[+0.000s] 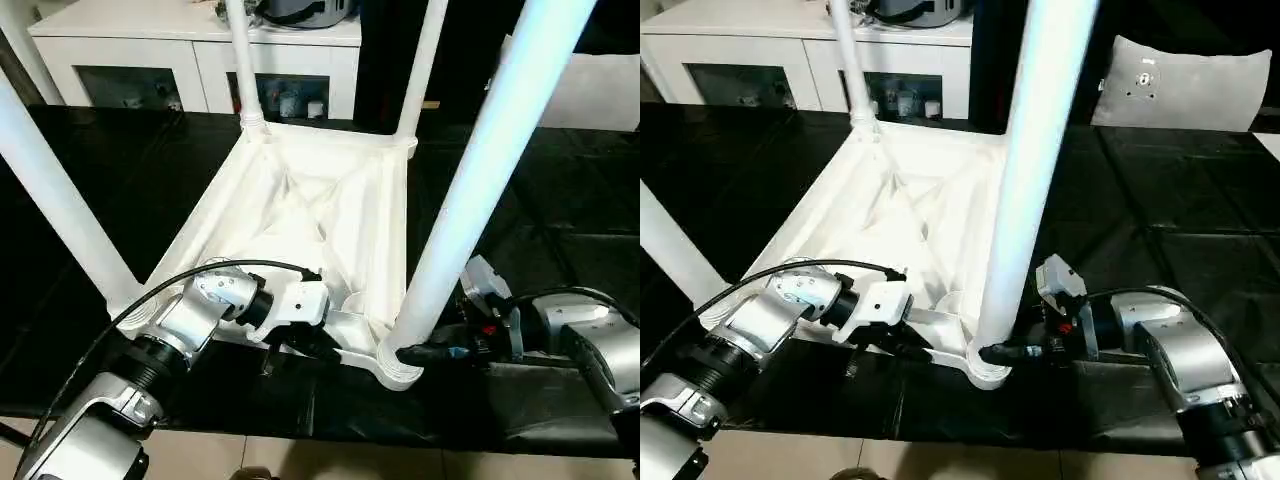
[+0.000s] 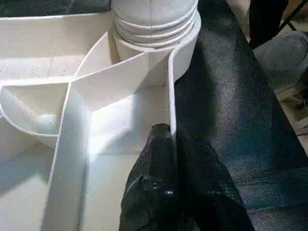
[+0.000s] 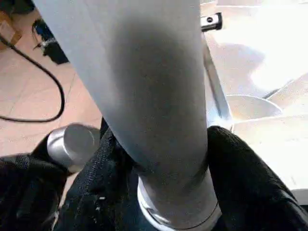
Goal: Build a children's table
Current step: Rotate leg to tighten
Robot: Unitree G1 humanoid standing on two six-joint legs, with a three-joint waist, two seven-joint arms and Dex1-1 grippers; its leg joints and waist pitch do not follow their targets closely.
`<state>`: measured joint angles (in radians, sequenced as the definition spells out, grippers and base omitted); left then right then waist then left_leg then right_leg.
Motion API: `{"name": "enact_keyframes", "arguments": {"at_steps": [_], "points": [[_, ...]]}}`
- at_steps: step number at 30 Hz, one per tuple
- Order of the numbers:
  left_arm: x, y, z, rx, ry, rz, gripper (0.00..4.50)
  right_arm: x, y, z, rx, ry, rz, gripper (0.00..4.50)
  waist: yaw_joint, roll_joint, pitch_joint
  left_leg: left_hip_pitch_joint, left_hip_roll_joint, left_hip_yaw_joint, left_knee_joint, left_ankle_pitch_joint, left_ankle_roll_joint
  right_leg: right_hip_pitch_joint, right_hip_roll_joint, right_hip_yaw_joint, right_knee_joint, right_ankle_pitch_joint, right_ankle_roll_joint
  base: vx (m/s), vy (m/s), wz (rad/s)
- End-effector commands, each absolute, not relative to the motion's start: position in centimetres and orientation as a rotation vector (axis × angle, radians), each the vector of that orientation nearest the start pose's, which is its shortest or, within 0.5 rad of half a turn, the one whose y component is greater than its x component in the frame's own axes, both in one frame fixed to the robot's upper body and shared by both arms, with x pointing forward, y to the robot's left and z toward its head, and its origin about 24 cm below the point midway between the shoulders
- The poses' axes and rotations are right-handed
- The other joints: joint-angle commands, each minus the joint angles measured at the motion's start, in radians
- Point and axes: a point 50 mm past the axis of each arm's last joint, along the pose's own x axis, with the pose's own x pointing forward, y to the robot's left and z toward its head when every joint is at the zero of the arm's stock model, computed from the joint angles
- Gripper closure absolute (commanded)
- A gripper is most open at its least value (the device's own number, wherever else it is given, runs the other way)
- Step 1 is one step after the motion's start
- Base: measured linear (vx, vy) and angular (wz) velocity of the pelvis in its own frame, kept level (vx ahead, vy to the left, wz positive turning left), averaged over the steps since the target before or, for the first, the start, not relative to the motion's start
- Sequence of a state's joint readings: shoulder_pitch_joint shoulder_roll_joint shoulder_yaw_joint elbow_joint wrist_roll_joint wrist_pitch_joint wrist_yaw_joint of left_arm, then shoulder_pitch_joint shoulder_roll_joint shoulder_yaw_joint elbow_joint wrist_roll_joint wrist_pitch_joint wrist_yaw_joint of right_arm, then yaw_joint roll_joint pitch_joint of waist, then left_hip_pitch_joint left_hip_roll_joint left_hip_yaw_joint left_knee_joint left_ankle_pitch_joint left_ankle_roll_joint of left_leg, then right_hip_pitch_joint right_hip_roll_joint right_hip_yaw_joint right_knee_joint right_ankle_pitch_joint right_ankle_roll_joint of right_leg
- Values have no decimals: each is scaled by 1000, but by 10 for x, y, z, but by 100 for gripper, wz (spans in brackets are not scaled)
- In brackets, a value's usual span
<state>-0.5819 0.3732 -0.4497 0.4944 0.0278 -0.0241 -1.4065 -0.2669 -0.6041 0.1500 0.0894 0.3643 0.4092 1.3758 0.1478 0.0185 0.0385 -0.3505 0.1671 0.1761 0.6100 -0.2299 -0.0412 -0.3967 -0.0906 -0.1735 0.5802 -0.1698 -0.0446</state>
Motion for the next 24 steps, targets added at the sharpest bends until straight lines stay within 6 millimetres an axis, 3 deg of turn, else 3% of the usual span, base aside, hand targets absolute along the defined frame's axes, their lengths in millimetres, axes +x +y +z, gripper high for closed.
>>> {"name": "enact_keyframes", "arguments": {"at_steps": [1, 3, 4, 6, 8, 9, 10, 12, 14, 15, 16, 18, 20, 23, 24], "points": [[292, 88, 56, 518, 379, -1672, 450, 255, -169, 77, 44, 397, 1405, 247, -5, -18, -63, 0, 83, -27, -68, -51, 81, 65, -100, 83, -73, -301, -74, 0, 0, 0], [293, 86, 56, 496, 381, -1650, 450, 257, -166, 77, 51, 390, 1366, 247, -10, -17, -57, 2, 80, -27, -71, -78, 65, 64, -100, 79, -87, -365, -53, 0, 0, 0], [294, 80, 56, 445, 388, -1585, 450, 264, -161, 74, 47, 392, 1227, 248, -16, -18, -54, 6, 75, -26, -73, -104, 46, 64, -99, 76, -98, -436, -24, 0, 0, 0], [296, 75, 56, 411, 388, -1541, 450, 271, -159, 70, 24, 390, 1113, 248, -23, -17, -51, 8, 73, -29, -74, -117, 31, 61, -98, 70, -105, -472, -10, 0, 0, 0], [299, 66, 57, 373, 374, -1449, 450, 281, -160, 64, -3, 405, 937, 248, -54, -22, -45, 8, 64, -34, -73, -170, 5, 65, -96, 52, -126, -557, 38, 0, 0, 0], [301, 64, 57, 365, 367, -1421, 450, 284, -160, 62, 6, 411, 884, 250, -60, -21, -46, 13, 64, -34, -71, -179, 1, 64, -98, 51, -129, -566, 46, 0, 0, 0], [303, 57, 57, 345, 352, -1346, 450, 290, -161, 57, 32, 430, 746, 251, -77, -21, -47, 7, 62, -38, -70, -183, 2, 69, -97, 47, -130, -563, 54, 0, 0, 0], [304, 46, 58, 279, 342, -1258, 450, 296, -161, 52, 56, 447, 584, 253, -101, -21, -53, 5, 65, -40, -70, -169, 3, 70, -97, 46, -128, -515, 35, 0, 0, 0], [305, 38, 59, 248, 333, -1200, 450, 297, -159, 50, 56, 446, 528, 253, -106, -23, -54, 5, 60, -36, -70, -147, 24, 67, -96, 52, -126, -490, 21, 0, 0, 0], [304, 36, 59, 249, 331, -1192, 450, 298, -159, 50, 37, 424, 509, 253, -104, -23, -54, 5, 59, -32, -70, -131, 38, 64, -96, 58, -124, -479, 17, 0, 0, 0], [305, 32, 60, 256, 326, -1177, 450, 299, -156, 50, 85, 395, 506, 219, -103, -27, -55, 4, 57, -31, -70, -122, 47, 66, -95, 60, -122, -470, 14, 0, 0, 0], [304, 30, 60, 261, 323, -1178, 450, 299, -155, 51, 104, 382, 506, 185, -98, -24, -60, -1, 63, -33, -72, -84, 67, 69, -96, 67, -108, -408, -5, 0, 0, 0], [302, 27, 61, 269, 320, -1183, 450, 298, -152, 54, 157, 360, 508, 176, -94, -20, -65, 2, 75, -34, -72, -43, 86, 67, -99, 77, -92, -307, -52, 0, 0, 0], [302, 30, 61, 281, 315, -1193, 450, 295, -151, 58, 139, 347, 552, 143, -82, -18, -71, -6, 78, -34, -64, 61, 125, 71, -99, 85, -58, -134, -113, 0, 0, 0], [303, 32, 62, 289, 312, -1197, 450, 295, -153, 59, 133, 344, 565, 139, -80, -17, -71, -8, 76, -33, -62, 72, 133, 71, -100, 86, -55, -114, -121, 0, 0, 0]]}}
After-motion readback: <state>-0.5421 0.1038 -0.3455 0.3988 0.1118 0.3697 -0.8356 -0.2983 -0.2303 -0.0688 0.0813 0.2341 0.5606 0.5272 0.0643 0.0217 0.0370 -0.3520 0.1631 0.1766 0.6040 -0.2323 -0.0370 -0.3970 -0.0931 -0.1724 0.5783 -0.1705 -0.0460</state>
